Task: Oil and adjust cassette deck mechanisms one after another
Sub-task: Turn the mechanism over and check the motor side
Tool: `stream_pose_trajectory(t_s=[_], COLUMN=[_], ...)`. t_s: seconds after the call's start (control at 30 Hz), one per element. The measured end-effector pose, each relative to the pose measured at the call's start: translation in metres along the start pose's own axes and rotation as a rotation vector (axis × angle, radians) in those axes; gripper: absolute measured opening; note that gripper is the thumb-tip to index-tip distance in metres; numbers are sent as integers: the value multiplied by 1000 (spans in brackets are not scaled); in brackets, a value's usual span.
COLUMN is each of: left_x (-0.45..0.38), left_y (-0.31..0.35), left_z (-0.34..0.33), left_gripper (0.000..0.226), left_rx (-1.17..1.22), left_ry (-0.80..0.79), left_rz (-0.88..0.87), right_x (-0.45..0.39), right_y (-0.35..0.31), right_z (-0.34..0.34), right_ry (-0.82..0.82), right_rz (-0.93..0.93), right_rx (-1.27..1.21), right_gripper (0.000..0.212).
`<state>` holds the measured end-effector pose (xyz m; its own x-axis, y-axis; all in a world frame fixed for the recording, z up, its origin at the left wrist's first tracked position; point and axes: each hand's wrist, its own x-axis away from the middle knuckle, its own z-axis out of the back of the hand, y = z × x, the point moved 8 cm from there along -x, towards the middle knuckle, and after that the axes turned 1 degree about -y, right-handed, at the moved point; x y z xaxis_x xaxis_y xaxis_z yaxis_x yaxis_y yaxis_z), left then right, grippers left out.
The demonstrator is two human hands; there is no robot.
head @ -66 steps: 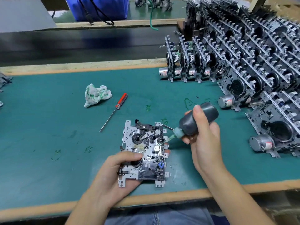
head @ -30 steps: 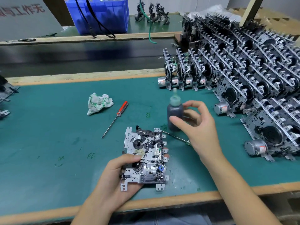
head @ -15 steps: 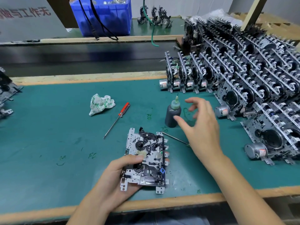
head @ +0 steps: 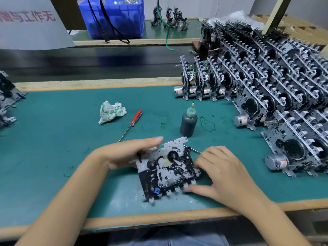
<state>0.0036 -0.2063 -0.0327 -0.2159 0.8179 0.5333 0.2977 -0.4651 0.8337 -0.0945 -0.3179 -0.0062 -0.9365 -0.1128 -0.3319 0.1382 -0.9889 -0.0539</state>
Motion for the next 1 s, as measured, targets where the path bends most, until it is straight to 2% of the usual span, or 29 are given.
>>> stream_pose_trajectory(t_s=[0.07, 0.1, 0.17, 0.2, 0.23, 0.33, 0.4, 0.5, 0.7, 0.83, 1.0], left_x=[4, 10, 40, 57, 68, 67, 61, 62, 60, 58, 54], left_y=[-5, -9, -10, -8, -10, -28, -30, -28, -24, -20, -22], left_z=[13, 26, 42, 36, 25, -8, -18, -21, -14, -12, -8], left_gripper=[55, 64, 75, 80, 84, 90, 75, 59, 62, 60, 63], left_rx=[-42, -169, -570, -820, -998, -1238, -1310, -1188, -1146, -1138, -1139], left_ry=[142, 316, 803, 994, 1092, 1053, 1031, 1094, 1204, 1199, 1088], left_rz=[-24, -46, -99, -72, -43, 28, -34, -250, -345, -375, -413], right_x=[6, 9, 11, 11, 11, 11, 11, 10, 8, 10, 11], right_y=[2, 4, 4, 3, 1, -2, -2, 0, 0, 1, -1], right_z=[-1, -2, -3, -4, -5, -7, -8, -8, -7, -7, -5], right_ry=[31, 46, 72, 79, 84, 96, 101, 106, 116, 116, 173], right_rz=[-50, -72, -98, -106, -111, -131, -141, -137, -71, -74, -94], right_rx=[-43, -66, -87, -91, -93, -98, -109, -78, -109, -162, -126], right_gripper=[54, 54, 53, 52, 51, 50, 49, 50, 52, 54, 52])
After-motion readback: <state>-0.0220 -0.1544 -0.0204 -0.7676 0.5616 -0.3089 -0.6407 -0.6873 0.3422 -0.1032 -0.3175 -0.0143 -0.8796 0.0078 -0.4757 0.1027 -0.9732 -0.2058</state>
